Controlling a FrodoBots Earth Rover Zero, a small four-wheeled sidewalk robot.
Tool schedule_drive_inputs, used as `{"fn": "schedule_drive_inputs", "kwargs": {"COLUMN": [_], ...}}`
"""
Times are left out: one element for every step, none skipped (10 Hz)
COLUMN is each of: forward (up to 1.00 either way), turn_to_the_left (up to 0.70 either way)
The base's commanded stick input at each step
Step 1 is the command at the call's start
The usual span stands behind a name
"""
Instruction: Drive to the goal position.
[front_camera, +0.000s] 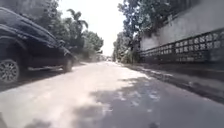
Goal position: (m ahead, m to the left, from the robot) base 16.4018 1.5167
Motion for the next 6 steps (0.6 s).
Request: {"fn": "schedule_drive_inputs", "kwargs": {"forward": [0.85,0.83,0.85,0.85,0.85,0.85], "turn_to_the_left": [0.00,0.00,0.00,-0.34,-0.34,-0.34]}}
